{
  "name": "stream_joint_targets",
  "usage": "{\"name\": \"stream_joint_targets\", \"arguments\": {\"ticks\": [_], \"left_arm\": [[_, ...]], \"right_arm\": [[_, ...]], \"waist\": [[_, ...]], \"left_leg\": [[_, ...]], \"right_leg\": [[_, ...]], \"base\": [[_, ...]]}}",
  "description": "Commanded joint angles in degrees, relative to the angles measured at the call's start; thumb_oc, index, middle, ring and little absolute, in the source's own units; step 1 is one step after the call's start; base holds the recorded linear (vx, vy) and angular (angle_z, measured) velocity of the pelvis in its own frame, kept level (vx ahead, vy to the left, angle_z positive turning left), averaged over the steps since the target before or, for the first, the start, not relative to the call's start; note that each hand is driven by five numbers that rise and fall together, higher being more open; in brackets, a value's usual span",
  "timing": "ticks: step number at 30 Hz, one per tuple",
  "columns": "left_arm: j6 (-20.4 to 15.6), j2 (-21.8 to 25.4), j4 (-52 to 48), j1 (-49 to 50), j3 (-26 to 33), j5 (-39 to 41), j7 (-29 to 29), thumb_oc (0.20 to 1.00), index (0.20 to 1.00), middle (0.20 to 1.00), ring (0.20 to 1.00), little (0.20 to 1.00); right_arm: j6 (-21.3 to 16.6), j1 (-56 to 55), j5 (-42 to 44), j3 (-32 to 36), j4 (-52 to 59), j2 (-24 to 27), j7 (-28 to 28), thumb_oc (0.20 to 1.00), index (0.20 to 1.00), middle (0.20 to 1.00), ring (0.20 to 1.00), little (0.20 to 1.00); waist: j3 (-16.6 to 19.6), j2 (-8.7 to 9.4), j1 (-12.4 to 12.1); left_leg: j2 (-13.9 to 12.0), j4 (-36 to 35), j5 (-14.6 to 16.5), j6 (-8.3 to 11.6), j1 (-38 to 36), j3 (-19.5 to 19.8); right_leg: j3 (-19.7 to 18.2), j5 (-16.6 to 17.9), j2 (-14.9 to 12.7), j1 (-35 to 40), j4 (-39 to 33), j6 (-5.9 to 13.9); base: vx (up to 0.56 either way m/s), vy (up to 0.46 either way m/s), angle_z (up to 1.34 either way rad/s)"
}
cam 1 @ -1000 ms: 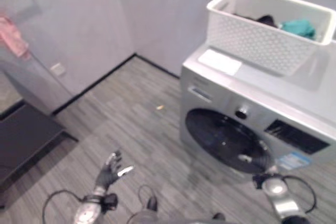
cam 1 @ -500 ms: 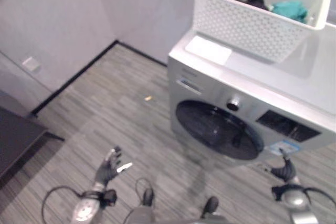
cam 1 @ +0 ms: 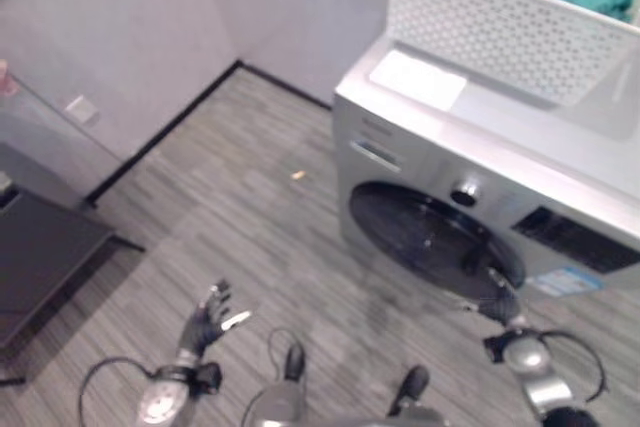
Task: Grab the laundry basket,head to the washer,open it,put in the laundry and shut it.
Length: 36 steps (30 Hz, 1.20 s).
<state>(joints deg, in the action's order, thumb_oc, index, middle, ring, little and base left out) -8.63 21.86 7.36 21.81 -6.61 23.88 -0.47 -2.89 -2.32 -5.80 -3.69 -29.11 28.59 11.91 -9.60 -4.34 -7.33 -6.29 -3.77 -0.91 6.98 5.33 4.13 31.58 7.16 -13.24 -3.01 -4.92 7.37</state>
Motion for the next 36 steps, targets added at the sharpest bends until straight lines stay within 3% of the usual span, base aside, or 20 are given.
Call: {"name": "stream_joint_targets", "arguments": {"ticks": [1, 5, 7, 8, 9, 11, 13, 16, 21, 26, 36], "left_arm": [[-3.6, 2.9, -4.0, 0.0, 0.5, 1.8, -0.8, 1.000, 1.000, 1.000, 1.000, 1.000], [-3.6, 2.9, -4.2, 0.4, 1.2, 1.2, -0.7, 1.000, 1.000, 1.000, 1.000, 1.000], [-3.6, 2.6, -4.0, 1.1, 2.7, 1.0, -0.3, 1.000, 1.000, 1.000, 1.000, 1.000], [-3.6, 2.7, -4.0, 1.2, 2.6, 1.0, -0.3, 1.000, 1.000, 1.000, 1.000, 1.000], [-3.4, 2.5, -4.1, 2.0, 3.9, 1.2, -0.1, 1.000, 1.000, 1.000, 1.000, 1.000], [-3.3, 2.7, -4.3, 2.6, 4.2, 1.1, -0.3, 1.000, 1.000, 1.000, 1.000, 1.000], [-3.3, 2.6, -4.9, 3.3, 4.6, 1.3, -0.3, 1.000, 1.000, 1.000, 1.000, 1.000], [-3.2, 2.7, -4.8, 2.8, 4.0, 1.5, -0.5, 1.000, 1.000, 1.000, 1.000, 1.000], [-3.2, 3.0, -5.4, 1.9, 2.3, 1.4, -0.6, 1.000, 1.000, 1.000, 1.000, 1.000], [-3.0, 3.0, -5.6, 2.5, 2.9, 1.3, -0.6, 1.000, 1.000, 1.000, 1.000, 1.000], [-3.3, 2.9, -5.6, 4.3, 5.3, 1.7, -0.5, 1.000, 1.000, 1.000, 1.000, 1.000]], "right_arm": [[-2.8, 1.2, 2.0, -1.3, 0.8, 2.6, 0.6, 1.000, 1.000, 1.000, 1.000, 1.000], [-2.8, 0.2, 2.3, -0.2, 3.8, 2.6, 0.4, 1.000, 1.000, 1.000, 1.000, 1.000], [-3.5, -5.6, 3.6, 4.1, 12.0, 2.3, -0.4, 1.000, 1.000, 1.000, 1.000, 1.000], [-3.3, -6.1, 3.6, 4.3, 12.5, 2.2, -0.6, 1.000, 1.000, 1.000, 1.000, 1.000], [-3.6, -12.6, 3.9, 7.9, 19.0, 1.5, -2.2, 1.000, 1.000, 1.000, 1.000, 1.000], [-3.5, -16.7, 3.5, 9.5, 22.4, 1.2, -3.5, 1.000, 1.000, 1.000, 1.000, 1.000], [-4.5, -24.8, 4.2, 12.4, 28.8, 0.3, -6.2, 1.000, 1.000, 1.000, 1.000, 1.000], [-4.6, -26.4, 4.1, 12.7, 31.2, 1.0, -7.8, 1.000, 1.000, 1.000, 1.000, 1.000], [-4.4, -22.2, 2.9, 10.6, 30.3, 2.4, -7.2, 1.000, 1.000, 1.000, 1.000, 1.000], [-4.0, -19.2, 2.2, 9.3, 29.2, 2.6, -6.7, 1.000, 1.000, 1.000, 1.000, 1.000], [-3.2, -14.8, -4.0, 9.8, 25.2, 5.5, -2.7, 1.000, 1.000, 1.000, 1.000, 1.000]], "waist": [[1.1, -0.24, -0.6], [1.1, -0.27, -0.1], [0.8, 0.56, 1.9], [0.9, 0.58, 1.8], [0.8, 1.61, 3.7], [1.0, 2.17, 4.3], [0.8, 3.96, 6.6], [0.9, 5.27, 7.2], [1.5, 5.91, 6.8], [1.7, 5.83, 6.0], [0.6, 4.16, 4.1]], "left_leg": [[2.4, -1.2, -1.7, -3.71, 5.1, -1.3], [2.3, -1.2, -1.5, -3.75, 5.0, -1.7], [1.7, -1.2, -0.9, -3.84, 3.9, -2.8], [1.7, -1.2, -0.8, -3.84, 3.8, -2.9], [1.2, -1.2, -0.2, -3.98, 2.8, -3.7], [1.0, -1.2, 0.1, -4.03, 2.2, -4.1], [0.4, -1.2, -0.3, -4.66, 1.2, -5.8], [-0.4, -1.2, 0.2, -4.77, -0.4, -7.5], [-0.7, -1.2, 0.9, -5.08, -2.0, -8.7], [-0.4, -1.2, 0.9, -5.05, -1.7, -8.2], [0.6, -1.2, -0.5, -4.80, 2.3, -5.9]], "right_leg": [[-1.8, -10.1, -1.5, 2.9, 3.8, -0.19], [-2.0, -10.0, -1.5, 3.0, 3.7, -0.19], [-3.3, -10.0, -1.3, 3.2, 3.7, -0.15], [-3.4, -10.0, -1.3, 3.2, 3.7, -0.15], [-4.5, -10.1, -1.0, 3.3, 3.7, -0.08], [-5.0, -10.1, -0.9, 3.5, 3.8, -0.03], [-6.5, -8.7, -0.3, 2.7, 3.9, -0.07], [-8.5, -8.5, 0.3, 2.4, 4.1, -0.01], [-10.1, -8.2, 0.8, 2.7, 3.2, 0.10], [-9.4, -8.2, 0.8, 3.2, 2.6, 0.06], [-6.5, -8.3, 0.4, 2.2, 2.6, -0.12]], "base": [[-0.01, 0.011, 0.08], [-0.01, 0.008, 0.05], [0.00, 0.000, 0.00], [0.04, 0.003, -0.05], [0.04, -0.010, -0.13], [0.04, -0.009, -0.21], [-0.04, 0.002, -0.32], [0.00, -0.016, -0.50], [0.02, -0.009, -0.39], [0.01, -0.013, 0.01], [-0.02, -0.018, 0.16]]}}
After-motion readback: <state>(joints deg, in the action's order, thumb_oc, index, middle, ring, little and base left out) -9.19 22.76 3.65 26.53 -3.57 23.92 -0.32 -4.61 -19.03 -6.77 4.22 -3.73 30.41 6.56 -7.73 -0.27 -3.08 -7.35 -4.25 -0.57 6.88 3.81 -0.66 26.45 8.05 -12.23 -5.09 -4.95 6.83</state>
